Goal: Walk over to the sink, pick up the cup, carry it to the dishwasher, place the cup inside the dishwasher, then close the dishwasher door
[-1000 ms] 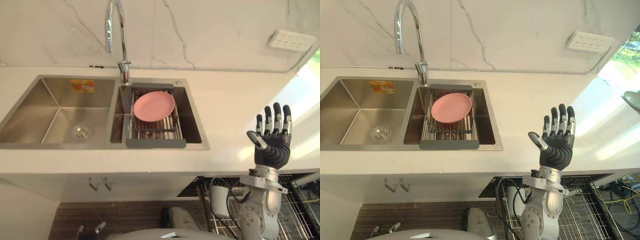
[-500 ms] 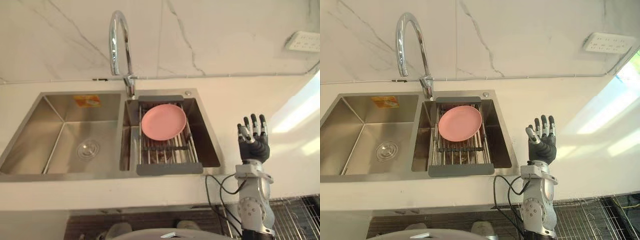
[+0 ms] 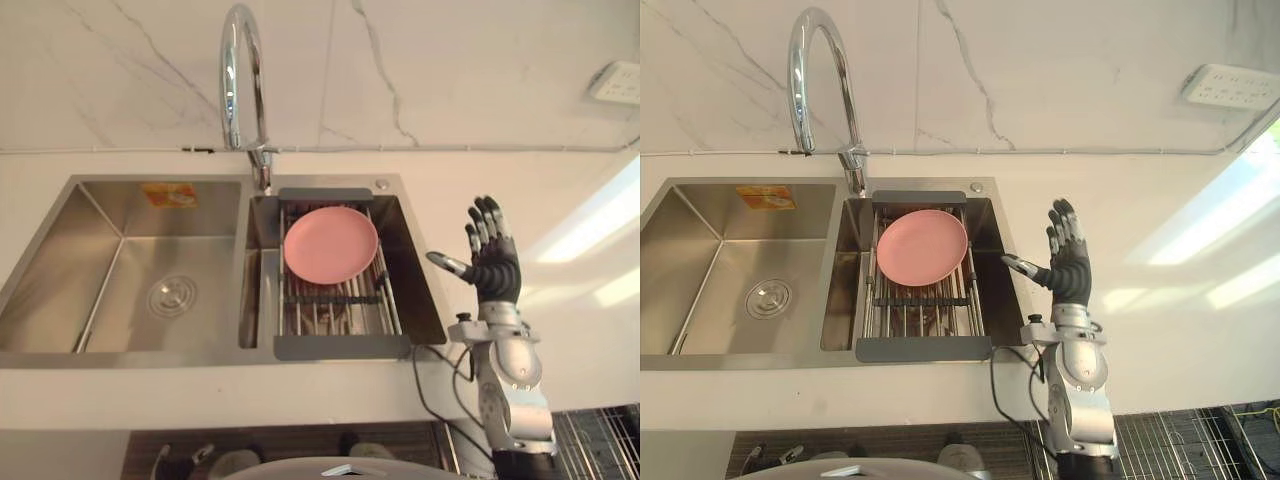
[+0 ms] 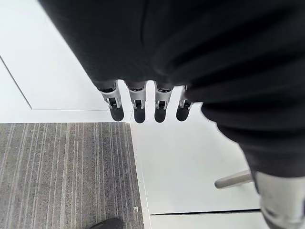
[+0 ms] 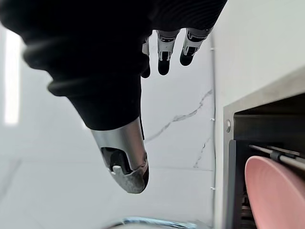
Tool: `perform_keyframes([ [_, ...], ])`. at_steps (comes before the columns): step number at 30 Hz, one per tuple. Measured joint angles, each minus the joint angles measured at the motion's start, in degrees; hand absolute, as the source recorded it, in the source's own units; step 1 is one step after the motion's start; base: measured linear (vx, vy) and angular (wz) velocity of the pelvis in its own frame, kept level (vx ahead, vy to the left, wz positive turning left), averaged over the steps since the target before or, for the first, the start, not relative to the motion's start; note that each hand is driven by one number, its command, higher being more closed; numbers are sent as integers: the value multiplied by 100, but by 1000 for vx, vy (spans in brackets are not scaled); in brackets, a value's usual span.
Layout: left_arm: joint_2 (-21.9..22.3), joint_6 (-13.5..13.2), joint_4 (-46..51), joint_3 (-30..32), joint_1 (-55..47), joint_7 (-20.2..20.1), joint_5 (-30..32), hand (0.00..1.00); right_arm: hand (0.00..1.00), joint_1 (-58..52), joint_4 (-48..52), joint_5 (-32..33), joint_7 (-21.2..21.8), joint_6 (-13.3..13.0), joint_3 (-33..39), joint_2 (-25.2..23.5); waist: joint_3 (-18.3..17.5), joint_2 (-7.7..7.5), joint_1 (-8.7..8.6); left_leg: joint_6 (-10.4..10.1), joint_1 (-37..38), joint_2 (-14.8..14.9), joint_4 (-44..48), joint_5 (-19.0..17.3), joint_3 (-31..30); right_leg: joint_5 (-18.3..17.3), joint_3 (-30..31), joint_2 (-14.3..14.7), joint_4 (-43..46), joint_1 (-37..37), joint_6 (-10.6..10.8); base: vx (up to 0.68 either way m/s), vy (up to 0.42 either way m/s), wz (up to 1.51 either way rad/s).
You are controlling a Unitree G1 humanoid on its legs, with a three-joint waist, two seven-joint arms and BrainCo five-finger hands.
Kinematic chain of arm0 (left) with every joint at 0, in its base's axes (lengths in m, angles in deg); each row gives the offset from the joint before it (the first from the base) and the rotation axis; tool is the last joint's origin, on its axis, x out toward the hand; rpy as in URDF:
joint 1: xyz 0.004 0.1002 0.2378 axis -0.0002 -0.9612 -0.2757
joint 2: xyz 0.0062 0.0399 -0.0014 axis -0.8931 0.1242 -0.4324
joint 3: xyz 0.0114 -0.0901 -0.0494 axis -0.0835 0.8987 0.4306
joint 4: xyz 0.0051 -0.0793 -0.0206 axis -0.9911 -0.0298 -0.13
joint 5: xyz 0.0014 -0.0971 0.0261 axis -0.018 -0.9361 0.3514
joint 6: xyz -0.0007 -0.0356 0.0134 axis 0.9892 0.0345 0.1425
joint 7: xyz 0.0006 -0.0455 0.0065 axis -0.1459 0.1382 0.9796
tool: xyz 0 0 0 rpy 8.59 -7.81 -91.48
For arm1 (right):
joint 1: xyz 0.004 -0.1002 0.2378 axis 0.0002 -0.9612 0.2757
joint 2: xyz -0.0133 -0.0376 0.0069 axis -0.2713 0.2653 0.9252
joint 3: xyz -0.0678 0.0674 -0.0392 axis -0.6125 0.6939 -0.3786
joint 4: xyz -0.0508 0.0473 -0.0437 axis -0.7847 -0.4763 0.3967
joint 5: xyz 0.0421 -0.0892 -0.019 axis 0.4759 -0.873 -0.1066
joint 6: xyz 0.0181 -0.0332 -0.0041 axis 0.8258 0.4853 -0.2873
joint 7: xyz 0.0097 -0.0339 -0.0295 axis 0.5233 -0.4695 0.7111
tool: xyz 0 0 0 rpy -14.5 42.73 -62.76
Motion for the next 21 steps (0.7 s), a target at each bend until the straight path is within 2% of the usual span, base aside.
perform_keyframes([
  [1,-20,6,0,0,-1,-8,39,0,0,128,31,-417,47,39,-49,199,-7,-31,3,7,4,-2,0,4,4,9,8,-4,0,1,-1,-70,11,-3],
  [2,-47,34,16,0,1,-15,96,0,0,306,159,-1130,136,106,-96,461,-6,-77,15,16,20,-10,0,10,5,22,13,-12,0,18,-6,-59,11,-1],
  [6,-91,116,42,7,-1,-134,97,0,0,663,467,-1978,444,91,-313,833,-39,-145,39,28,32,-21,1,18,-6,29,9,-23,2,65,-12,-54,6,2],
  [8,-119,140,49,8,5,-223,106,0,0,805,465,-2505,760,96,-508,933,-53,-176,57,30,54,-25,-9,18,-63,22,-27,-26,-3,145,-24,-56,-4,11],
  [15,-137,306,61,19,-3,-378,204,0,0,1053,332,-3279,1265,98,-1201,1137,-55,-186,134,53,94,-79,-167,147,-202,3,-161,-66,-3,194,-53,-30,-1,11],
  [21,-153,320,153,19,22,-456,215,0,0,1336,-591,-3731,1520,92,-1508,1201,-74,-237,229,48,144,-137,-347,325,-364,16,-340,-87,-33,205,-33,-12,-9,13],
])
